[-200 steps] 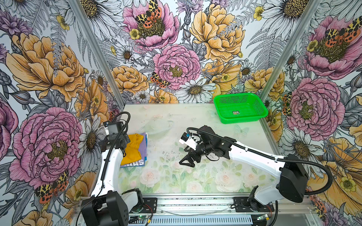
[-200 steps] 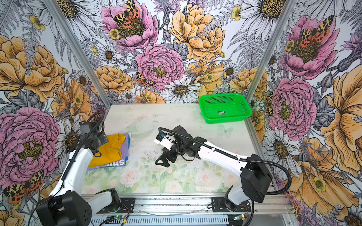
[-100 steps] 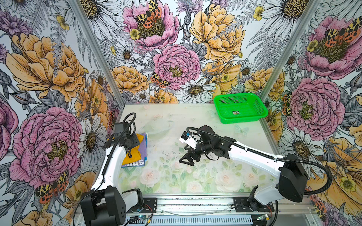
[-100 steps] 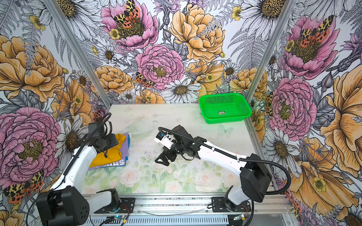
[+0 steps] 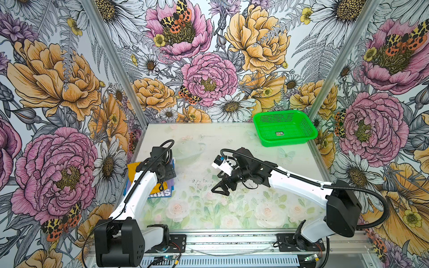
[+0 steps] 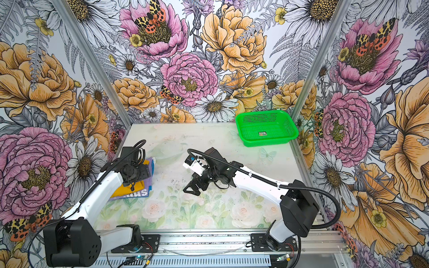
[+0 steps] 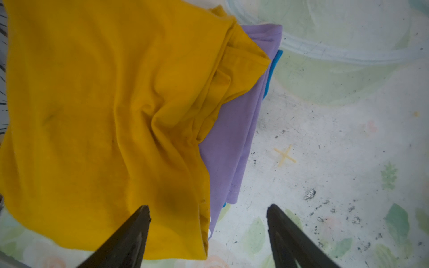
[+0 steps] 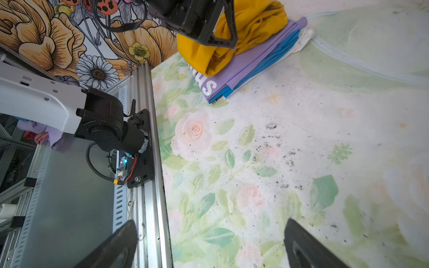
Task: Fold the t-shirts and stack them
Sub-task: 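Lower the yellow shirt onto the stack and open the left gripper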
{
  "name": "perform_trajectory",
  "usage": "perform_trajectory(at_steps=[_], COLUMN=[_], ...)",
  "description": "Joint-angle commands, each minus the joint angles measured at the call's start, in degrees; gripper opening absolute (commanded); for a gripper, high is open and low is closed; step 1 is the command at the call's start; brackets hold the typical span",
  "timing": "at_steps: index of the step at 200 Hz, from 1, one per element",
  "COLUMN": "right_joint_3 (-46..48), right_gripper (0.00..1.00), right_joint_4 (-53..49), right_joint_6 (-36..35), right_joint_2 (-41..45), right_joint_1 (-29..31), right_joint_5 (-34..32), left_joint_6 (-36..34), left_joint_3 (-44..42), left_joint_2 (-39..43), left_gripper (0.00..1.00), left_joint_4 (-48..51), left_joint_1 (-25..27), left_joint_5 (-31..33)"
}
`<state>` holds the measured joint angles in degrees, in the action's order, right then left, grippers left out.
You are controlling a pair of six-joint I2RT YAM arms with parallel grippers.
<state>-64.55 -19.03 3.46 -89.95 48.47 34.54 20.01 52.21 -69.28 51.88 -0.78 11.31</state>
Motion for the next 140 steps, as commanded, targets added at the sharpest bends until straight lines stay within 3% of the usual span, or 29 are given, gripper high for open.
perform_trajectory(at_steps=[1,39,82,110,140], right_joint_3=[-3.1,-11.4,-28.2,-36.3,-45.5], right_gripper=[0.95,0.80,0.60,0.55,0.50], right_joint_4=[9.6,24.3,23.7,24.7,23.2], right_joint_6=[2.8,9.8,12.2,13.9,15.2], right_joint_2=[-5.8,-20.2,-35.4,-42.2,-48.9], right_joint_1=[2.3,6.0,9.5,10.0,10.6], right_joint_5=[0.3,1.0,-0.1,0.4,2.0], left_joint_6=[-4.1,-8.3,-10.1,-10.5,-10.7], left_joint_3=[5.0,14.6,22.3,25.0,25.9], left_joint_2=[-1.9,-13.6,-26.1,-29.8,-30.9], left_gripper=[0.81,0.73,0.62,0.53,0.51], left_joint_4=[-1.4,-3.1,-3.5,-4.0,-4.0], left_joint_1=[-4.0,-7.0,-7.2,-7.6,-8.3], left_joint_5=[-3.2,-6.3,-8.2,-8.8,-8.7])
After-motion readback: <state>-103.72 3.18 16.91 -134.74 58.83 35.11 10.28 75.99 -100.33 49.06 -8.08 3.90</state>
